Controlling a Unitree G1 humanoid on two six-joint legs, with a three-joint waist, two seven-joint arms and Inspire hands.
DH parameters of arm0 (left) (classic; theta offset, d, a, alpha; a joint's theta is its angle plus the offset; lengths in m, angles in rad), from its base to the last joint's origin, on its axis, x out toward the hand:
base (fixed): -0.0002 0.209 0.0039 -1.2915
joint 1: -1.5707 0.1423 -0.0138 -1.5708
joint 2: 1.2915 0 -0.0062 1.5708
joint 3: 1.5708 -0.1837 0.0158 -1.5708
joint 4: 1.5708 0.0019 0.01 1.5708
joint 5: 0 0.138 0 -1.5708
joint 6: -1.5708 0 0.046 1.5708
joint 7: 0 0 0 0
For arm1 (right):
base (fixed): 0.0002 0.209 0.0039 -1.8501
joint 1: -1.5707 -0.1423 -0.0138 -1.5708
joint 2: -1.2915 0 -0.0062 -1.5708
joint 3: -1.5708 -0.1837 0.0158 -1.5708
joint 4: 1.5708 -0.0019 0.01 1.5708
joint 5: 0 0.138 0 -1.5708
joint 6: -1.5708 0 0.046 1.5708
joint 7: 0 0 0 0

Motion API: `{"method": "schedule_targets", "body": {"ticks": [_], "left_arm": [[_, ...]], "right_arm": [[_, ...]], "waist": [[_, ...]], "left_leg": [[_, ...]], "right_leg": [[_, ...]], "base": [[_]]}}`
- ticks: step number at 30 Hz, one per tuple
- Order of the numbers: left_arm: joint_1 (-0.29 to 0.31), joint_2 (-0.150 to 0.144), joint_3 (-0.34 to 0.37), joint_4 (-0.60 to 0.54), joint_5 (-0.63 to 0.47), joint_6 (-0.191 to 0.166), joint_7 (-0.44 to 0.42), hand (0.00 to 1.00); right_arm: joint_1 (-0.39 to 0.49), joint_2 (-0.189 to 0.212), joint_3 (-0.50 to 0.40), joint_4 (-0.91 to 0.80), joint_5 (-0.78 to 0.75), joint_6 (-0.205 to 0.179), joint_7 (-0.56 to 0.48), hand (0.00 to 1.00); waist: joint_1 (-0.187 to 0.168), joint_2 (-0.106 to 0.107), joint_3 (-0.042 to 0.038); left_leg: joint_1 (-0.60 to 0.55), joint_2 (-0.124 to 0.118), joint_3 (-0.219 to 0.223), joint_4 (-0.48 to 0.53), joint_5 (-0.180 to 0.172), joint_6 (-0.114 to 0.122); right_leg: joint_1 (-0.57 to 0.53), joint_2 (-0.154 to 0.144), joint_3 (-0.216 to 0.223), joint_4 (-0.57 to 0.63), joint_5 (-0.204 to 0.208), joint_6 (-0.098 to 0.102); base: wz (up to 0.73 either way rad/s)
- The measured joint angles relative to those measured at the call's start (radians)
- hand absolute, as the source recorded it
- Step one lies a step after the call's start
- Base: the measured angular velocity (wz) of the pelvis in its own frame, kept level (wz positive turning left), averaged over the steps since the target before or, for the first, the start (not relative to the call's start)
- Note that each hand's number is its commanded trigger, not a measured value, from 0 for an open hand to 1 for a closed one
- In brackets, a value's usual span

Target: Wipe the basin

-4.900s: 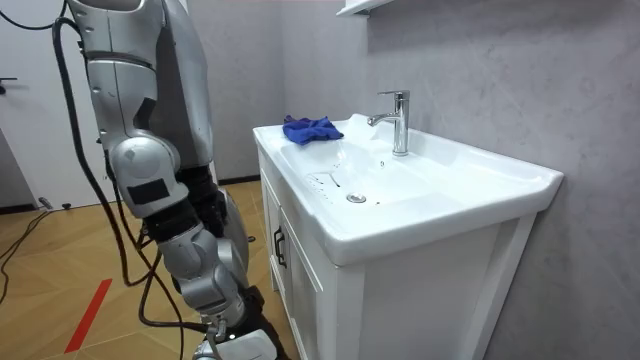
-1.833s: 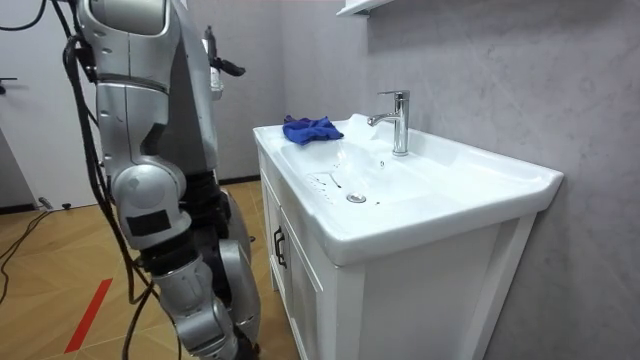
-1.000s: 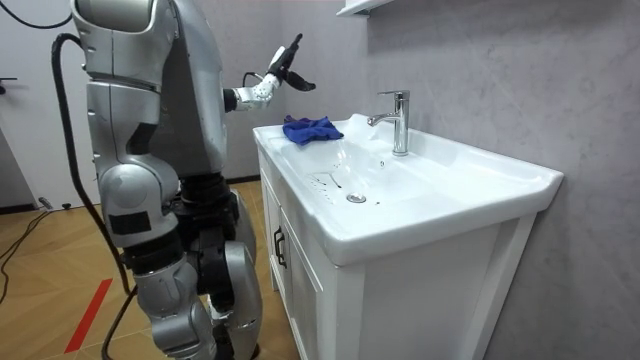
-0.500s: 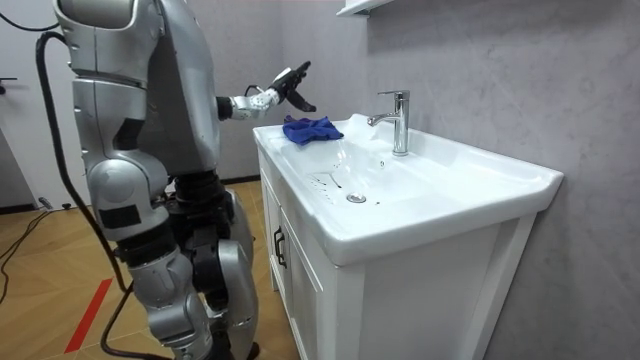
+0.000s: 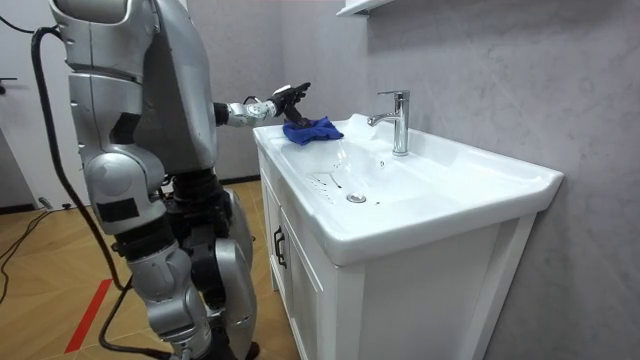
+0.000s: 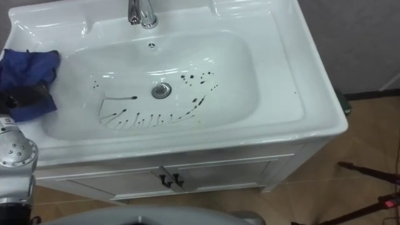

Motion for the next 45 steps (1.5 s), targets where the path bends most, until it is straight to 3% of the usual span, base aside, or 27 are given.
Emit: {"method": "schedule_targets", "body": {"ticks": [8,45], "left_arm": [[0.004,0.0,-0.036,0.003,0.0,0.0,-0.016,0.0],[0.003,0.0,-0.034,0.052,0.065,0.002,-0.014,0.0]], "right_arm": [[0.0,-0.002,0.0,-0.008,0.001,0.0,0.007,0.0],[0.011,0.0,0.0,-0.046,0.001,-0.012,-0.012,0.0]], "waist": [[0.0,0.004,0.0008],[0.0,-0.001,0.0055]], "left_leg": [[-0.015,0.001,0.0,0.017,0.0,0.0],[-0.026,0.004,0.007,0.025,-0.011,0.001]], "right_leg": [[-0.003,-0.001,0.0,0.003,0.001,-0.002],[-0.025,0.0,0.015,0.021,0.001,-0.002]], "base": [[0.0],[0.0]]}}
